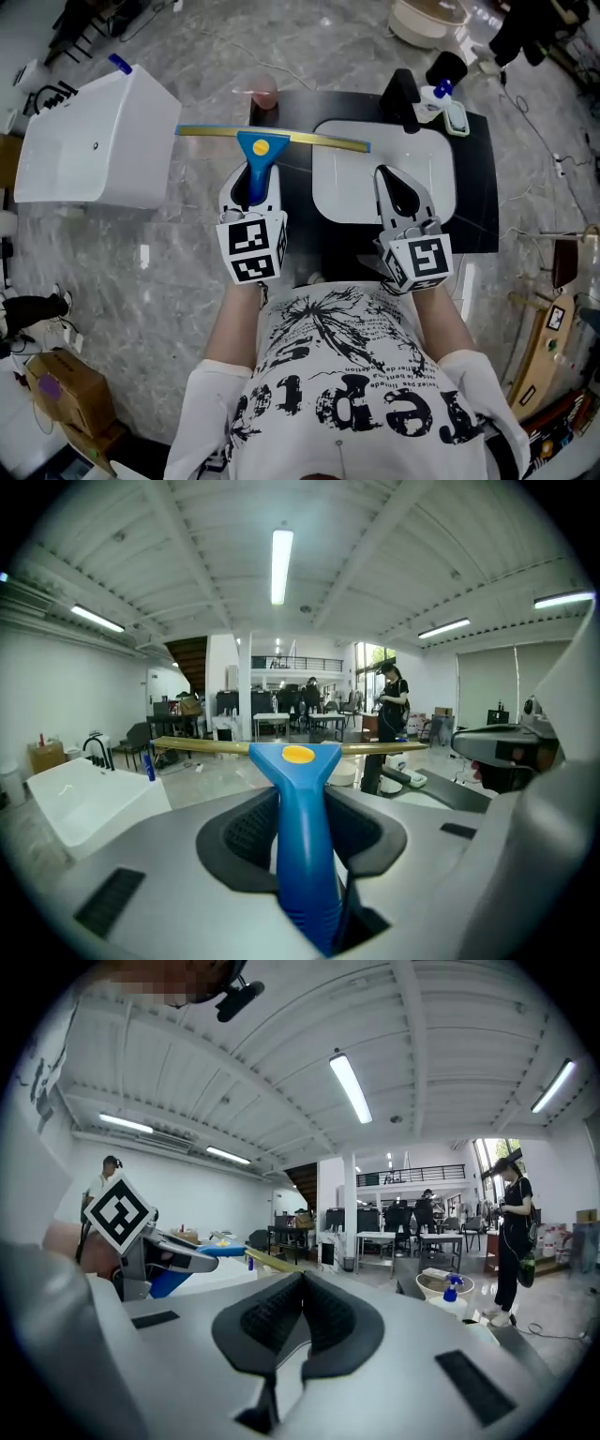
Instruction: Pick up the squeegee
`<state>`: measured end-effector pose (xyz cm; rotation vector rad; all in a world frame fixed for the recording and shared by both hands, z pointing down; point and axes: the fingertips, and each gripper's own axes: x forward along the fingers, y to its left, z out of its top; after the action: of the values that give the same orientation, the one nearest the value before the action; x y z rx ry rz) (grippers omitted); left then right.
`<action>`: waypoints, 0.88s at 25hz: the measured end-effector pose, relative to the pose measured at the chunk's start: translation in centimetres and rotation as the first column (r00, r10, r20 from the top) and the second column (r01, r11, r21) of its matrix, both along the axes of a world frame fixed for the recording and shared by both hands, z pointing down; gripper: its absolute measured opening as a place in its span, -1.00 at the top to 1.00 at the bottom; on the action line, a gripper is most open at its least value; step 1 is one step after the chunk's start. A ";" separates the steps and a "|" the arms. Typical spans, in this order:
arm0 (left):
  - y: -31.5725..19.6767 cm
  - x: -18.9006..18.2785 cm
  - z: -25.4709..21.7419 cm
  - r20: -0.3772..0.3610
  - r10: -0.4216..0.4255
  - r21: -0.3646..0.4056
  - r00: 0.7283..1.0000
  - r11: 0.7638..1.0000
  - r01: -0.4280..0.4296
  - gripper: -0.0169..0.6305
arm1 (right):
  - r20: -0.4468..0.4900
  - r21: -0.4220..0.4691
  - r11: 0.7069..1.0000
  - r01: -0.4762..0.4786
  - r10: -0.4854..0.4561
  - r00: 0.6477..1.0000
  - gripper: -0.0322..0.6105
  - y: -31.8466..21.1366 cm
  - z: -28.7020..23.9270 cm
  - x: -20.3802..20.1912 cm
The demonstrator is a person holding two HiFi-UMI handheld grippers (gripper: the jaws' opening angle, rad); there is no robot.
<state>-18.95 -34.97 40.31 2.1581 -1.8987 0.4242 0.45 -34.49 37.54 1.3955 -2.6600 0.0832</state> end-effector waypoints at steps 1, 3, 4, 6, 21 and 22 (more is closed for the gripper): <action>0.4 0.2 -1.3 0.002 0.007 0.030 1.000 1.000 -0.007 0.49 | 0.003 0.016 1.000 -0.002 0.002 1.000 0.85 0.5 -0.9 0.2; 1.0 0.4 -3.8 0.009 0.019 0.090 1.000 0.996 -0.019 0.49 | 0.009 0.048 0.999 -0.007 0.007 1.000 0.85 1.5 -2.4 0.4; 1.3 0.5 -5.0 0.012 0.026 0.121 1.000 0.992 -0.027 0.49 | 0.012 0.064 0.998 -0.010 0.009 1.000 0.85 1.9 -3.1 0.5; 1.9 0.9 -7.4 0.019 0.044 0.182 0.999 0.982 -0.047 0.49 | 0.018 0.095 0.995 -0.016 0.015 1.000 0.86 2.6 -4.5 0.8; 4.2 2.7 -14.5 0.037 0.089 0.378 0.995 0.921 -0.096 0.49 | 0.065 0.208 0.977 -0.046 0.033 0.997 0.86 4.6 -10.1 2.4; 4.1 2.8 -14.4 0.035 0.090 0.374 0.995 0.923 -0.097 0.49 | 0.061 0.208 0.977 -0.042 0.030 0.998 0.86 4.5 -10.1 2.4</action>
<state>-16.17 -30.86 25.93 2.4964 -2.0274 0.0972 2.89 -29.96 27.47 1.5239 -2.7576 -0.1602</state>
